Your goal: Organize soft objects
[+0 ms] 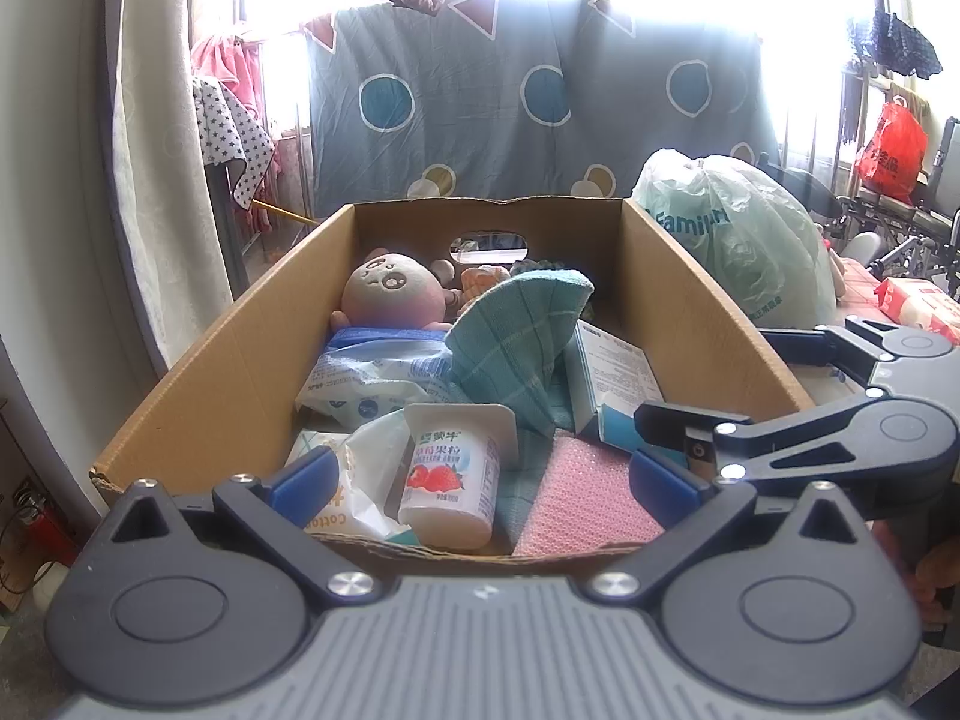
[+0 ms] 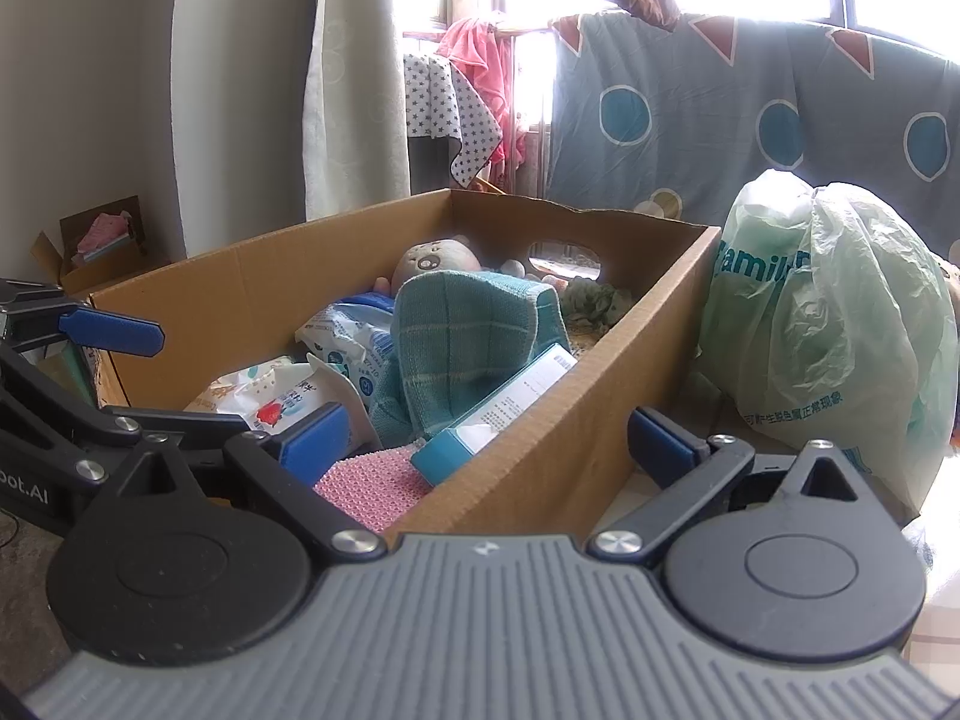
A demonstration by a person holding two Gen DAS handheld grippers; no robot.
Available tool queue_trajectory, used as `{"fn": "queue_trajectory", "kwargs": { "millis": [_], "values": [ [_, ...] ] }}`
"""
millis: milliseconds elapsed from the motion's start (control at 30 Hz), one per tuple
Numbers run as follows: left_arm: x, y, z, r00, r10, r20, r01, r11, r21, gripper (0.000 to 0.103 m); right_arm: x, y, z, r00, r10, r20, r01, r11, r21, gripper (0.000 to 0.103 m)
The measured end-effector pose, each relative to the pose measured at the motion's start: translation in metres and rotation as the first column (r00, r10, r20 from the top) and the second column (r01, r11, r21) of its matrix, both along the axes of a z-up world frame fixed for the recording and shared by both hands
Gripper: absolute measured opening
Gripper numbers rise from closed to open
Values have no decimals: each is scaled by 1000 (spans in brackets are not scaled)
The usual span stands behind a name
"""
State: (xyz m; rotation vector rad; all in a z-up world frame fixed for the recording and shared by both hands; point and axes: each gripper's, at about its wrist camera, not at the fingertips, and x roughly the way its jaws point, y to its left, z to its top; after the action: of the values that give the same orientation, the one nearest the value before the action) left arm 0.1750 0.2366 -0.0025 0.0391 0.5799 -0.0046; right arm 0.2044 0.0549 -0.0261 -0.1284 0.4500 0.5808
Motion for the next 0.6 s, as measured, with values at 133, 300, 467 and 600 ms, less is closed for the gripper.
{"fn": "queue_trajectory", "kwargs": {
  "millis": [133, 300, 467, 600],
  "values": [
    [0, 0, 0, 1000, -1, 1, 1, 1000, 0, 103, -1, 0, 1, 1000, -13, 3, 13, 1000, -8, 102],
    [0, 0, 0, 1000, -1, 6, 1, 1000, -1, 103, -1, 0, 0, 1000, -14, 0, 14, 1000, -9, 102],
    [-1, 0, 0, 1000, -5, 9, 5, 1000, -2, 103, -2, 0, 0, 1000, -22, -2, 22, 1000, -11, 102],
    [-1, 0, 0, 1000, -5, 6, 5, 1000, -3, 103, -1, 1, 1, 1000, -22, -2, 22, 1000, -13, 102]
  ]
}}
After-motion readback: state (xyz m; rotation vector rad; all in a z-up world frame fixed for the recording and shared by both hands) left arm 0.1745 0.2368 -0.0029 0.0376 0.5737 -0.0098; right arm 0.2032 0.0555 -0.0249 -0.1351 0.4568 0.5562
